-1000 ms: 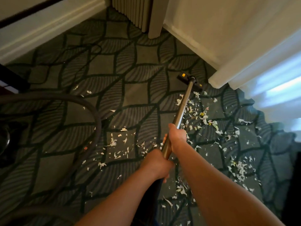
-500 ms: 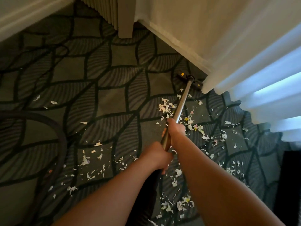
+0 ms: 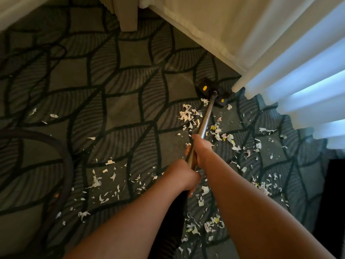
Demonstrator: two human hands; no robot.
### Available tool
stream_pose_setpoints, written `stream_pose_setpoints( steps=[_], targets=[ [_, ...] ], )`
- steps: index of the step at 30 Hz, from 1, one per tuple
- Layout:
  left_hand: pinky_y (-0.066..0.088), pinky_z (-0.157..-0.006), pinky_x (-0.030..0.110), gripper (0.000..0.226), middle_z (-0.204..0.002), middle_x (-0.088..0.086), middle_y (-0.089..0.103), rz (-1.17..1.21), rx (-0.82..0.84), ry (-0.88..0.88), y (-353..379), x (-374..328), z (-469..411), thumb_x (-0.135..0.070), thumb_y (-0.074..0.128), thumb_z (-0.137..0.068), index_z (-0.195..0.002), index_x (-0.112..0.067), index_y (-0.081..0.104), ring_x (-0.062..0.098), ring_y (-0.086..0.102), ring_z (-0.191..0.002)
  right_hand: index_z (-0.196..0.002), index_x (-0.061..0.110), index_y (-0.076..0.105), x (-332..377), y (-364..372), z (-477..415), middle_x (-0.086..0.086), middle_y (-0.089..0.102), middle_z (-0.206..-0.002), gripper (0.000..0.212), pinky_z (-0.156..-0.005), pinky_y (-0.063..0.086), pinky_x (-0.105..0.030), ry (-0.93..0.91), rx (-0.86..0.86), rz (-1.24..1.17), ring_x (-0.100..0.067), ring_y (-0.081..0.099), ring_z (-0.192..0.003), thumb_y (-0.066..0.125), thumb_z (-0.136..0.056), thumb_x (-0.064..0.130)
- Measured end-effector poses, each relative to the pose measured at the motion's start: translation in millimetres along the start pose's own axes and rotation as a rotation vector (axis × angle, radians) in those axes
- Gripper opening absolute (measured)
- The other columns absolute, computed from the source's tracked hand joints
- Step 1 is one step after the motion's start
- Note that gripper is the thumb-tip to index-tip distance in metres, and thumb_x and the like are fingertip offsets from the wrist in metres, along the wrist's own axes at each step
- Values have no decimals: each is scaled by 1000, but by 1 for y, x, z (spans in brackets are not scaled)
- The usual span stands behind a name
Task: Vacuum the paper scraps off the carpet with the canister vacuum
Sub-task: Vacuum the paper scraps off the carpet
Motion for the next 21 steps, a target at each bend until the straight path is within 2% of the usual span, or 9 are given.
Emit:
stream_pose_setpoints(
  steps=[5,9,13,15,17,21],
  targets=[
    [58,-67,36,8,-62,7,63,-35,2,-7,-8,3,19,-11,57,-82,-87,-8,63,25,62,-55,-122,2,51,-1,4,18,-5,56,-71,34,-53,49,-29,1,12,-11,-16,54,-55,51,-100,27],
    [52,-59,30,5,-55,5,59,-27,3,-14,-12,11,33,-12,57,-86,-82,-9,59,22,58,-48,-116,2,53,-9,6,34,-5,57,-74,31,-53,48,-27,7,4,23,-15,56,-58,52,-99,29],
    [56,-63,31,5,-58,4,61,-36,5,-25,-11,24,47,-15,58,-85,-84,-11,56,21,59,-49,-104,5,52,-22,8,48,-6,55,-69,21,-55,50,-30,24,14,1,-17,54,-55,50,-99,25],
    [55,-59,29,5,-60,4,62,-53,0,-22,-12,32,53,-16,58,-85,-86,-10,57,20,59,-47,-97,7,50,-30,10,55,-6,55,-71,19,-59,51,-30,37,13,9,-17,54,-56,51,-99,26],
    [52,-53,26,5,-62,4,62,-58,5,-20,-13,39,58,-15,58,-86,-84,-11,56,18,58,-47,-101,6,51,-37,13,59,-7,56,-72,20,-63,51,-30,37,10,10,-17,55,-57,51,-99,27],
    [51,-54,26,5,-61,5,61,-30,15,-27,-14,53,66,-13,59,-87,-83,-10,56,19,58,-47,-101,7,49,-49,18,71,-8,57,-75,21,-64,53,-29,39,14,17,-17,56,-59,49,-101,27]
  ],
)
Point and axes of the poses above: each hand's wrist, its own z-axis away from the middle knuckle, its own y-axis out of the palm, x = y × z, the point moved 5 cm from there along -z, towards the middle knuckle
